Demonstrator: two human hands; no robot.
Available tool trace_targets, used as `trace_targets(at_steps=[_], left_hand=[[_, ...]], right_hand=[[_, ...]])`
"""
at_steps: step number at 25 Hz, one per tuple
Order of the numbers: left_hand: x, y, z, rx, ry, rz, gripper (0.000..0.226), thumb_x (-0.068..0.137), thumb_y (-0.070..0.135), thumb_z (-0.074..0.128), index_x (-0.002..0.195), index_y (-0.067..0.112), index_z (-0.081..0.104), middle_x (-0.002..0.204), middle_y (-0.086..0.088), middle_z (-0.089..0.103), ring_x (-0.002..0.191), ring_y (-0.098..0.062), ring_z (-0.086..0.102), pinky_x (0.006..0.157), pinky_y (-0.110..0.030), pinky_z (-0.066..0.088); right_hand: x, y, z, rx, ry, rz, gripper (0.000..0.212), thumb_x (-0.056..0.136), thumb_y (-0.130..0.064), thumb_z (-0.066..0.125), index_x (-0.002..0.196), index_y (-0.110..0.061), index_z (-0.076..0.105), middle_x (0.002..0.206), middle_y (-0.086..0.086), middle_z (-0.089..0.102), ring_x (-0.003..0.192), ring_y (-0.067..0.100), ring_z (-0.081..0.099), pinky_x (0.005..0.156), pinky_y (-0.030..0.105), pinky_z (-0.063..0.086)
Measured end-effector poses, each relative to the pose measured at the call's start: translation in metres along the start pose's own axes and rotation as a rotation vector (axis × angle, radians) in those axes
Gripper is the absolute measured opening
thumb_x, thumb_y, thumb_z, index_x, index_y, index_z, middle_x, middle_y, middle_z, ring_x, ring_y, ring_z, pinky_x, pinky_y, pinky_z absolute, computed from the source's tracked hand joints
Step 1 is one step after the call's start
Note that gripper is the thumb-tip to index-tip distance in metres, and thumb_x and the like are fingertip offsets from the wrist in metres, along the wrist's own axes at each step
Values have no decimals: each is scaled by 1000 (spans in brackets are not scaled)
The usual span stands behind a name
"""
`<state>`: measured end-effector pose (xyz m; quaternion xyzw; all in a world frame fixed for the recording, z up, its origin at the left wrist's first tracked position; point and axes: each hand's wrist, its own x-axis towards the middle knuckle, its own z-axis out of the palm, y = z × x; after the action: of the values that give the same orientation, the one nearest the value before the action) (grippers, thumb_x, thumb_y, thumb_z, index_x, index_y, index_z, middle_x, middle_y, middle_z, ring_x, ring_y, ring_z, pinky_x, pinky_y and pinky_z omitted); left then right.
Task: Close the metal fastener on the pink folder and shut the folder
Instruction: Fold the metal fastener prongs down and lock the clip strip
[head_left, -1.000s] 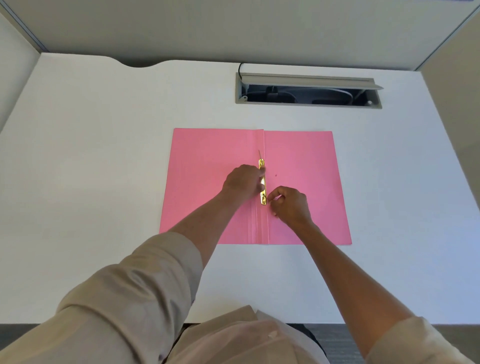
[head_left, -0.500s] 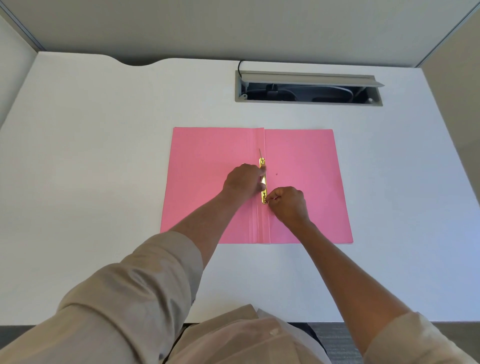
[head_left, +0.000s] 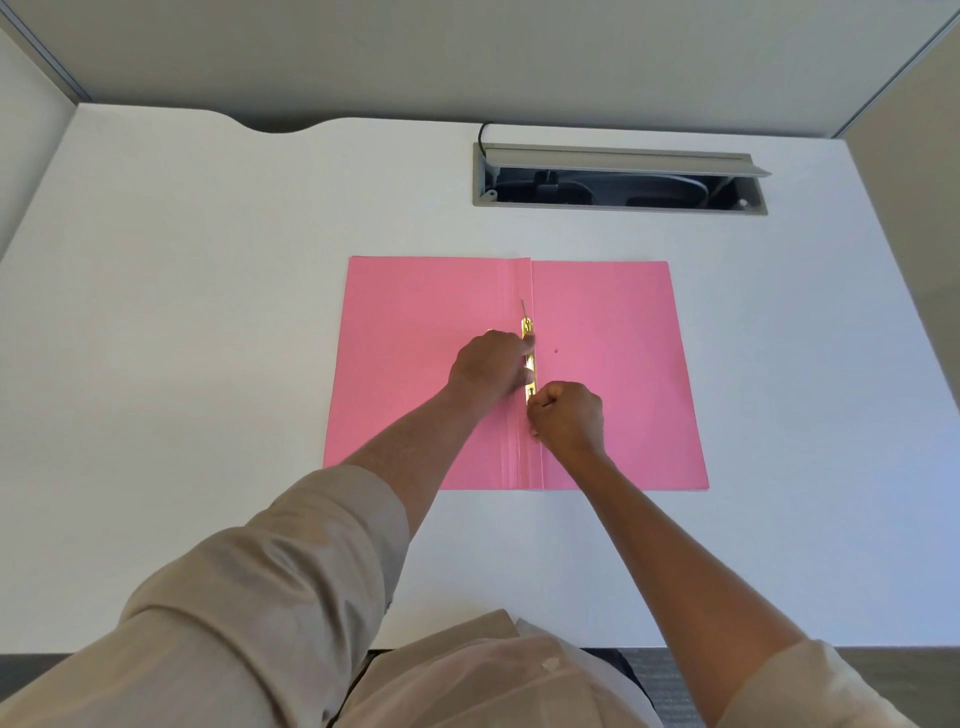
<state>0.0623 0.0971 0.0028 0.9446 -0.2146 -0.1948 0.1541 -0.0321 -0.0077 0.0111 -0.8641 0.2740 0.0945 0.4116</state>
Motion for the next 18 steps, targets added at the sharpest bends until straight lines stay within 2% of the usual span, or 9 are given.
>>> trace_targets(at_steps=[2,4,6,9,13,16,18], left_hand=[[0,-1,1,-12,3,2,54,88,27,64,141,24,51,103,-7,70,98,-30,62,74,-39,54],[0,-1,1,-17,10,3,54,89,28,64,141,24,51,103,-7,69,98,-30,62,73,-38,54],[0,-2,2,-28,15,5,55,89,28,64,142,24,50,102,-8,69,97,-30,63,72,-37,52],[0,-3,3,-36,22,11,55,90,28,64,143,24,50,102,-8,70,96,-30,63,72,-38,53],[-2,-4,4,-53,40,18,55,90,29,66,142,23,50,102,-7,69,97,-29,63,75,-38,54],[-1,-5,6,-36,54,38,55,91,30,65,143,23,49,101,-6,69,94,-27,64,71,-36,52],[-1,-5,6,-34,57,48,54,91,30,64,143,24,49,99,-3,70,93,-26,64,70,-34,50]], right_hand=[[-4,1,4,-17,28,1,22,74,-2,51,64,-15,66,63,4,70,67,30,70,63,35,60],[-4,5,6,12,38,47,15,75,-5,54,67,-13,65,63,5,71,67,29,71,65,37,60],[-4,12,6,54,35,120,9,77,-10,60,69,-11,64,55,5,71,58,25,72,67,39,62],[-4,22,6,111,37,167,11,81,-16,64,74,-9,61,49,5,69,45,20,69,65,39,63],[-10,29,7,143,69,132,21,87,-26,64,76,-9,62,61,5,71,64,28,70,62,36,58],[-5,39,-7,56,216,29,25,94,-29,60,78,-10,62,66,-1,66,70,26,62,55,27,40],[8,44,-21,3,289,-119,16,95,-22,60,87,-9,65,80,5,70,76,25,63,63,29,45]])
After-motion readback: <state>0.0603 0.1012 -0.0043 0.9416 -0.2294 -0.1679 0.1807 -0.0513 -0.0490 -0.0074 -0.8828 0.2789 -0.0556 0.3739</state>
